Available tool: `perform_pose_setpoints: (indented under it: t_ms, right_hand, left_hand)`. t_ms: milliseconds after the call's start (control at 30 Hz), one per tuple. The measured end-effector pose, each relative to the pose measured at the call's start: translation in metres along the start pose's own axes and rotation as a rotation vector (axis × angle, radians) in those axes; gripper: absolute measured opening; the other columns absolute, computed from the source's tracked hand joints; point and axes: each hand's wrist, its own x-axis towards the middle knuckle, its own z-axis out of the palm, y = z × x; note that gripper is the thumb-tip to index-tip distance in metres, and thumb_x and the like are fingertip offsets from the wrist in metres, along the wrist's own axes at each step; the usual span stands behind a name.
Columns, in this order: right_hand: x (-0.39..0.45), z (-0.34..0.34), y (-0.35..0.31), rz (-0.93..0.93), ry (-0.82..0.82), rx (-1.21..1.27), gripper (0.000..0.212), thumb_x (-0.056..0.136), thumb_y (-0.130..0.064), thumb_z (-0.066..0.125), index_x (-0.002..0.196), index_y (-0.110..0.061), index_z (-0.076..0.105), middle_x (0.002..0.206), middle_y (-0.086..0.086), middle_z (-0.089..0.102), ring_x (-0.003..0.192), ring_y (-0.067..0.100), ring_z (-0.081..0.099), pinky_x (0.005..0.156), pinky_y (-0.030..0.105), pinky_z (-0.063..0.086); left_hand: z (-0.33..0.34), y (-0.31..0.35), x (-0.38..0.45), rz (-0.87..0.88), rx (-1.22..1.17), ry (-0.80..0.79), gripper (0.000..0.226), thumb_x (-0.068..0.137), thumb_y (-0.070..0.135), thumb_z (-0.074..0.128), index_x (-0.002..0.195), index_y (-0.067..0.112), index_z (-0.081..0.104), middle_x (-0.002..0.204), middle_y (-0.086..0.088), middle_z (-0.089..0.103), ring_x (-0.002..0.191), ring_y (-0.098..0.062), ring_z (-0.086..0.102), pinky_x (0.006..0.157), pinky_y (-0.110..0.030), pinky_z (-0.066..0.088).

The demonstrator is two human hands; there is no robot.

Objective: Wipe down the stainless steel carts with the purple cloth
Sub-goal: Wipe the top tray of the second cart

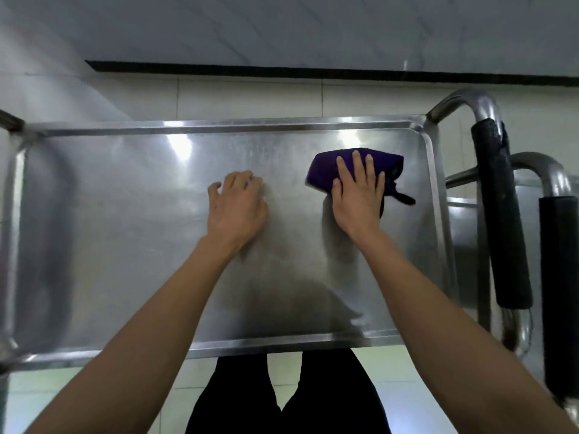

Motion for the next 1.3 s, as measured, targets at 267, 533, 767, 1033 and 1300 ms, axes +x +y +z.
perform_pose_setpoints:
  t_ms: [267, 533, 767, 1033, 1300]
  right_hand:
    - [0.001, 0.021, -0.112, -0.179, -0.061, -0.007, 0.051, 0.107, -0.037, 0.026, 0.158, -0.030, 0.022, 0.168, 0.004, 0.009, 0.154, 0.028, -0.001, 0.123, 0.055, 0.003]
    - [-0.005, 0.028, -0.139, -0.212, -0.078, -0.057, 0.052, 0.107, -0.038, 0.025, 0.158, -0.030, 0.020, 0.168, 0.004, 0.007, 0.155, 0.026, -0.002, 0.123, 0.055, 0.003]
    - [-0.065, 0.038, -0.129, -0.198, -0.069, -0.034, 0.053, 0.106, -0.038, 0.028, 0.158, -0.030, 0.024, 0.167, 0.003, 0.012, 0.155, 0.025, 0.002, 0.123, 0.054, 0.007]
    - [-0.094, 0.038, -0.099, -0.288, -0.057, -0.023, 0.051, 0.106, -0.035, 0.035, 0.156, -0.027, 0.030, 0.166, 0.005, 0.018, 0.154, 0.027, 0.007, 0.123, 0.054, 0.010]
    - [-0.076, 0.014, -0.014, -0.152, -0.072, 0.003, 0.052, 0.107, -0.036, 0.031, 0.157, -0.028, 0.025, 0.167, 0.003, 0.012, 0.155, 0.025, 0.001, 0.124, 0.053, 0.005]
  left_hand:
    - [0.001, -0.065, -0.019, -0.001, 0.093, -0.012, 0.040, 0.096, 0.028, 0.050, 0.132, 0.014, 0.060, 0.148, -0.002, 0.048, 0.136, -0.022, 0.043, 0.107, -0.053, 0.031]
    - [0.008, -0.083, -0.027, 0.078, 0.133, -0.028, 0.052, 0.094, 0.025, 0.051, 0.145, 0.019, 0.045, 0.157, 0.001, 0.033, 0.142, -0.017, 0.033, 0.104, -0.053, 0.032]
    - [0.004, -0.079, -0.026, 0.066, 0.126, -0.040, 0.045, 0.096, 0.023, 0.050, 0.141, 0.021, 0.050, 0.157, 0.001, 0.036, 0.144, -0.016, 0.033, 0.109, -0.054, 0.027]
    - [0.004, -0.042, -0.020, -0.002, 0.138, -0.027, 0.041, 0.091, 0.021, 0.049, 0.131, 0.014, 0.055, 0.145, -0.007, 0.048, 0.136, -0.026, 0.040, 0.110, -0.056, 0.027]
    - [0.013, 0.030, -0.012, 0.083, 0.104, -0.041, 0.034, 0.097, 0.025, 0.048, 0.128, 0.016, 0.059, 0.145, -0.006, 0.051, 0.137, -0.026, 0.041, 0.110, -0.056, 0.029]
